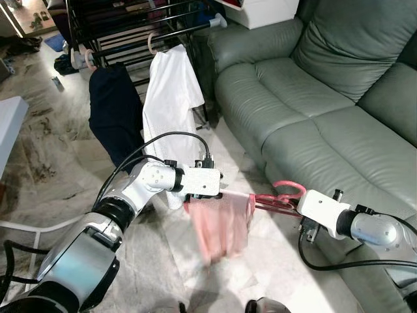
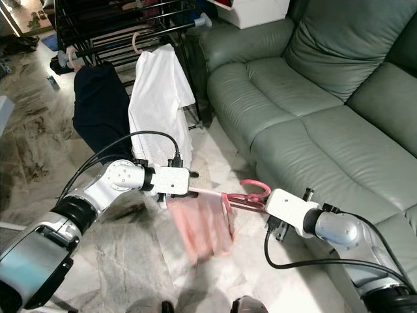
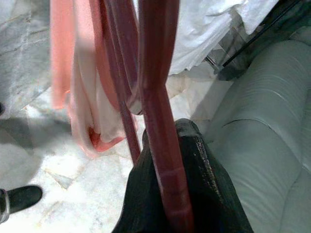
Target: Hang hanger
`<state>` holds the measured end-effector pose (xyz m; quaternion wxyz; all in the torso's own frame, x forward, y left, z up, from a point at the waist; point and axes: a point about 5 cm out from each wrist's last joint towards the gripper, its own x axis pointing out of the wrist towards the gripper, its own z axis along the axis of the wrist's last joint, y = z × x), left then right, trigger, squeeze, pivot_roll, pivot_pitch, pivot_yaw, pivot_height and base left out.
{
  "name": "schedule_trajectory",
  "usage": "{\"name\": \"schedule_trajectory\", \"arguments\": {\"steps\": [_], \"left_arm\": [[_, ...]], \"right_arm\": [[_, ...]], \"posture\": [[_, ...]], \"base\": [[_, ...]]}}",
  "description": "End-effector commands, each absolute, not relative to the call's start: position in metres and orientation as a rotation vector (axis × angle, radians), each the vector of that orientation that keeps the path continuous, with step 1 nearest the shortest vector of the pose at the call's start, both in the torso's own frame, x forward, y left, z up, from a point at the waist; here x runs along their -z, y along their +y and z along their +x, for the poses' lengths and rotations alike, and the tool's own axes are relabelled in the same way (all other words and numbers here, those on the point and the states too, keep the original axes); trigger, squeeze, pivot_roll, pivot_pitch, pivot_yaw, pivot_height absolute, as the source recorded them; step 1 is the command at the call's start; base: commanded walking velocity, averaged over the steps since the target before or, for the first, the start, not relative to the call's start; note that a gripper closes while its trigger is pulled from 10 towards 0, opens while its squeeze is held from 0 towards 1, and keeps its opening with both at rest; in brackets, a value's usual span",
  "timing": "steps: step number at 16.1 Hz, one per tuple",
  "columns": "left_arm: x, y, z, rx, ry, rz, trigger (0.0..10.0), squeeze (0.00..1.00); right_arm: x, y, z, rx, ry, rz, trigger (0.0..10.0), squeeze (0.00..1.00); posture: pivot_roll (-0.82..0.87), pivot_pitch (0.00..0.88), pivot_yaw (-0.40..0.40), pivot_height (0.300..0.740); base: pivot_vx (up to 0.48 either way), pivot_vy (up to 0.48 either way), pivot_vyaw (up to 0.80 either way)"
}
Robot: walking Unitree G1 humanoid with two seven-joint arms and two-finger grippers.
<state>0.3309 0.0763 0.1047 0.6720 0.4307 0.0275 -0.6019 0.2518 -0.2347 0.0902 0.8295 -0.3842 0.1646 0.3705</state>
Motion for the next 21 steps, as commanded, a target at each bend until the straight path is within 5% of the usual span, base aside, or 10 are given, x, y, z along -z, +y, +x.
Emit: {"name": "schedule_trajectory", "arguments": {"steps": [1, 12, 13, 21], "left_arm": [[-0.108, 0.079, 0.334, 1.366, 0.079, 0.989, 0.0, 0.0], [-0.107, 0.074, 0.335, 1.422, 0.114, 1.002, 0.0, 0.0], [-0.107, 0.074, 0.335, 1.421, 0.113, 0.997, 0.0, 0.0], [-0.098, 0.089, 0.335, 1.362, 0.169, 0.935, 0.0, 0.0]], "right_arm": [[-0.094, -0.227, 0.254, -0.805, 0.304, -0.825, 10.0, 0.0], [-0.093, -0.219, 0.259, -0.835, 0.285, -0.842, 10.0, 0.0], [-0.092, -0.218, 0.258, -0.857, 0.287, -0.835, 0.0, 0.0], [-0.135, -0.234, 0.242, -1.147, 0.38, -0.606, 0.0, 0.0]], "posture": [[-0.08, 0.043, 0.114, 0.74], [-0.08, 0.045, 0.104, 0.74], [-0.09, 0.045, 0.102, 0.74], [-0.09, 0.038, 0.093, 0.74]], "base": [[0.0, 0.0, 0.0], [0.0, 0.0, 0.0], [0.0, 0.0, 0.0], [0.0, 0.0, 0.0]]}}
